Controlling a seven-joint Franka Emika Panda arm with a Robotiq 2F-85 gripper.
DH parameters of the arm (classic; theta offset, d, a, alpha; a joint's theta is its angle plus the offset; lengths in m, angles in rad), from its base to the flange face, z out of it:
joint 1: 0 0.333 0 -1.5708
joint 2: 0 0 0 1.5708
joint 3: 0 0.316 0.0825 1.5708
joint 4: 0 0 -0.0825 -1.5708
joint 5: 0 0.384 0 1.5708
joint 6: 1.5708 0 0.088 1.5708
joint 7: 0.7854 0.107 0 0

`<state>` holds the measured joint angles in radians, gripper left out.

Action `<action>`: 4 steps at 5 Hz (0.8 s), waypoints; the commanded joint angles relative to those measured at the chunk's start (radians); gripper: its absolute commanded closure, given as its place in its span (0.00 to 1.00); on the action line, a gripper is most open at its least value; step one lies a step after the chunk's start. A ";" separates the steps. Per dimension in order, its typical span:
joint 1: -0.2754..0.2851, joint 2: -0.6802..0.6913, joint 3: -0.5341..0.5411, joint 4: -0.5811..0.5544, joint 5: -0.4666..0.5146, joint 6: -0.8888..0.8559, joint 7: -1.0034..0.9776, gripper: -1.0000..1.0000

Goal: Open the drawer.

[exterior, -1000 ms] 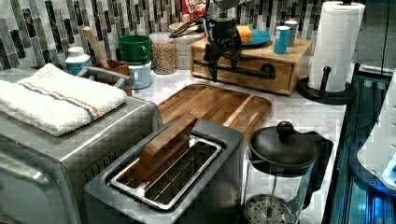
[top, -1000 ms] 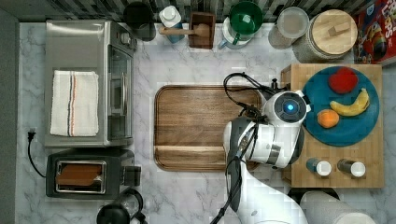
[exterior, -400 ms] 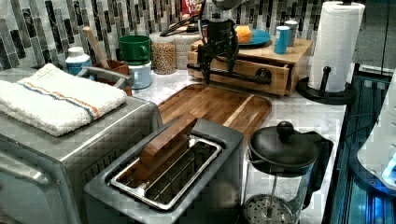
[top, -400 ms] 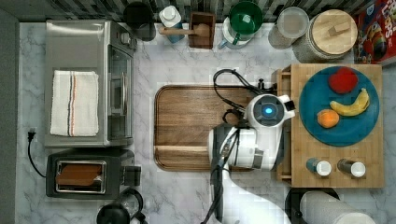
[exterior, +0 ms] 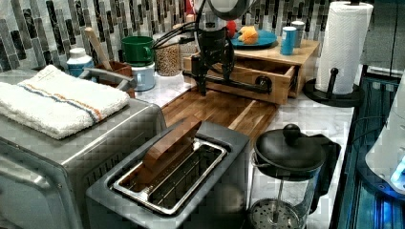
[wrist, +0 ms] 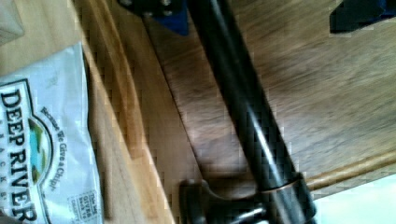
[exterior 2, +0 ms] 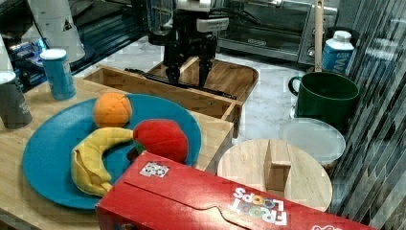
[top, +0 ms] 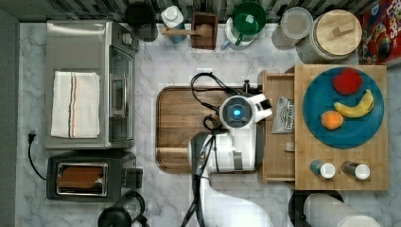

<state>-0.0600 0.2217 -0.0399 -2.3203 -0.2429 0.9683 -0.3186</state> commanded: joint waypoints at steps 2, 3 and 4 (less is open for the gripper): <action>0.123 -0.046 0.153 -0.032 0.008 -0.006 0.102 0.00; 0.103 -0.032 0.181 -0.018 0.068 0.028 0.011 0.00; 0.118 -0.009 0.182 0.023 0.065 0.016 0.022 0.00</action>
<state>-0.0184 0.2063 0.0753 -2.3438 -0.1862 0.9683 -0.2537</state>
